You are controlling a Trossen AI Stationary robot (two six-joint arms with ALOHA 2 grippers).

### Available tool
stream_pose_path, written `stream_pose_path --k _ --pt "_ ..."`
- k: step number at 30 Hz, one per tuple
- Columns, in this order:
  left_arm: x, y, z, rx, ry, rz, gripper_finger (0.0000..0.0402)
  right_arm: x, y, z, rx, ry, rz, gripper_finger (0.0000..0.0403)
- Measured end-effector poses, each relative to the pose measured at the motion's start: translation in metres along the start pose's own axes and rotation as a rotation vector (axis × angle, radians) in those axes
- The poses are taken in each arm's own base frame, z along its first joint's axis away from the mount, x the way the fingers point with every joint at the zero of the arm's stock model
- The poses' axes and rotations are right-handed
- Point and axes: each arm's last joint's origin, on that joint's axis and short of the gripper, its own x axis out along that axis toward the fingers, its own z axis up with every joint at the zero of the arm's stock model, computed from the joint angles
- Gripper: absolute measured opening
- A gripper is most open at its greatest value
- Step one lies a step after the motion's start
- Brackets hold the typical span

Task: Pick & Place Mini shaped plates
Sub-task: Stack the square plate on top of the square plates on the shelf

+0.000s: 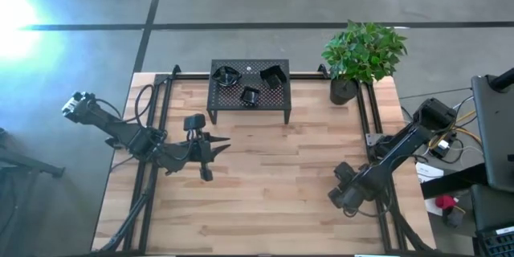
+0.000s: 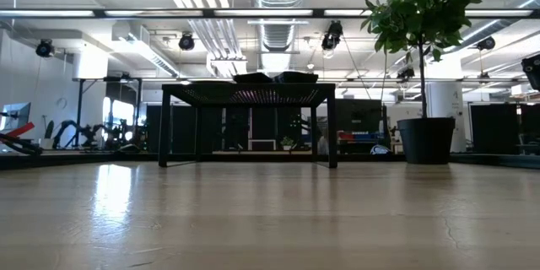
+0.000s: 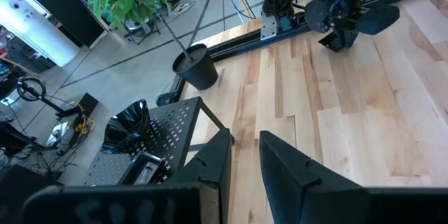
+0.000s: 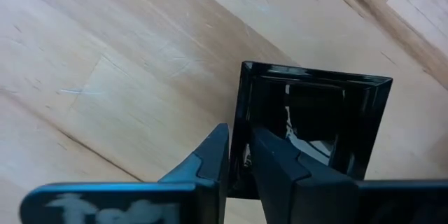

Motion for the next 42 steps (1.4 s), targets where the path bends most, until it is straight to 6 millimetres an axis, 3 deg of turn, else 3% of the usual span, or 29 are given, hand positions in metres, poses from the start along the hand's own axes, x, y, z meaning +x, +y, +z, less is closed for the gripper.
stream_pose_path --k 8,14,27,35,42 --pt "0.000 0.000 0.000 0.000 0.000 0.000 0.0071 -0.003 0.003 -0.001 -0.043 0.001 0.005 0.0015" --pt "0.000 0.000 0.000 0.000 0.000 0.000 0.0071 -0.007 0.007 -0.001 -0.097 -0.015 0.014 0.0010" --pt "0.000 0.000 0.000 -0.001 0.000 0.000 0.0071 -0.057 0.033 0.009 -0.197 -0.181 0.063 0.0008" --pt "0.000 0.000 0.000 0.011 0.000 0.000 0.0071 -0.088 0.053 0.036 -0.256 -0.300 0.122 0.0008" --pt "0.000 0.000 0.001 0.014 -0.006 0.001 0.0071 -0.124 0.067 0.087 -0.212 -0.447 0.161 0.0008"
